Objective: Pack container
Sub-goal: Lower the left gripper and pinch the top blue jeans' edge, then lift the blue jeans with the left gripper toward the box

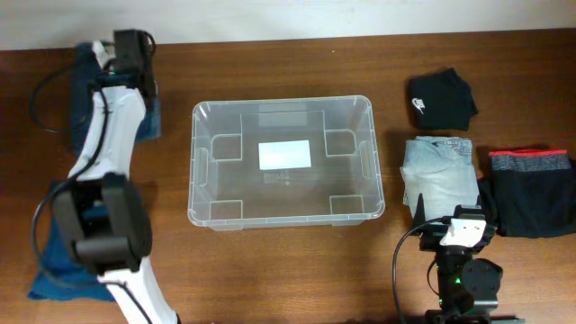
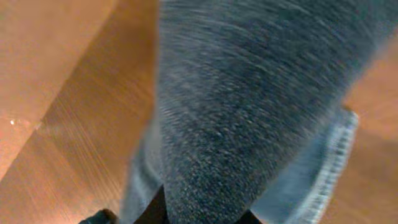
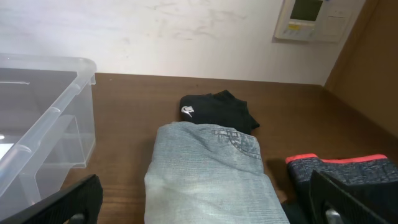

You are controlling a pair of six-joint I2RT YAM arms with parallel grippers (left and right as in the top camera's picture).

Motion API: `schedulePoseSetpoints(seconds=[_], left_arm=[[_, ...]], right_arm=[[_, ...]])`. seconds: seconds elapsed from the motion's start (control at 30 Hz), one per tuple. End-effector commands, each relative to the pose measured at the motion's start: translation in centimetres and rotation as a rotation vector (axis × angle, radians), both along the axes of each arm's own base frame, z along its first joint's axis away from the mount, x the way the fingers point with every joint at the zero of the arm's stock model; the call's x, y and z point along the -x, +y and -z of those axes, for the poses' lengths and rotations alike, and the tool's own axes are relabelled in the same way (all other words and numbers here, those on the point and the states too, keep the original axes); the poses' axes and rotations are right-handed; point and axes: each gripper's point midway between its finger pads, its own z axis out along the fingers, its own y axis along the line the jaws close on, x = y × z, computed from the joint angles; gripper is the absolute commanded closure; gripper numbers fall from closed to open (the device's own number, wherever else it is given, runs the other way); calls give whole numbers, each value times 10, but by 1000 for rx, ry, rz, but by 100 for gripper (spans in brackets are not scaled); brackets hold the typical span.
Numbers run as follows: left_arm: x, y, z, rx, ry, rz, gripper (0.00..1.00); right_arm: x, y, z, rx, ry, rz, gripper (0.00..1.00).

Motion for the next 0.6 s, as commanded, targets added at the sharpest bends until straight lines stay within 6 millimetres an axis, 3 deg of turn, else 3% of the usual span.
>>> schedulePoseSetpoints(seconds=[0.0, 0.17, 0.27, 0.57], left_arm=[[6, -4, -91, -5, -218, -18, 99], [21, -9, -135, 17, -312, 6, 99], [27, -11, -152, 22, -349, 13, 99], [36, -11, -162, 21, -356, 12, 99]], right_arm=[[2, -6, 3, -1, 16, 32, 2], [2, -6, 3, -1, 16, 32, 2], [2, -6, 3, -1, 16, 32, 2], [2, -6, 3, -1, 16, 32, 2]])
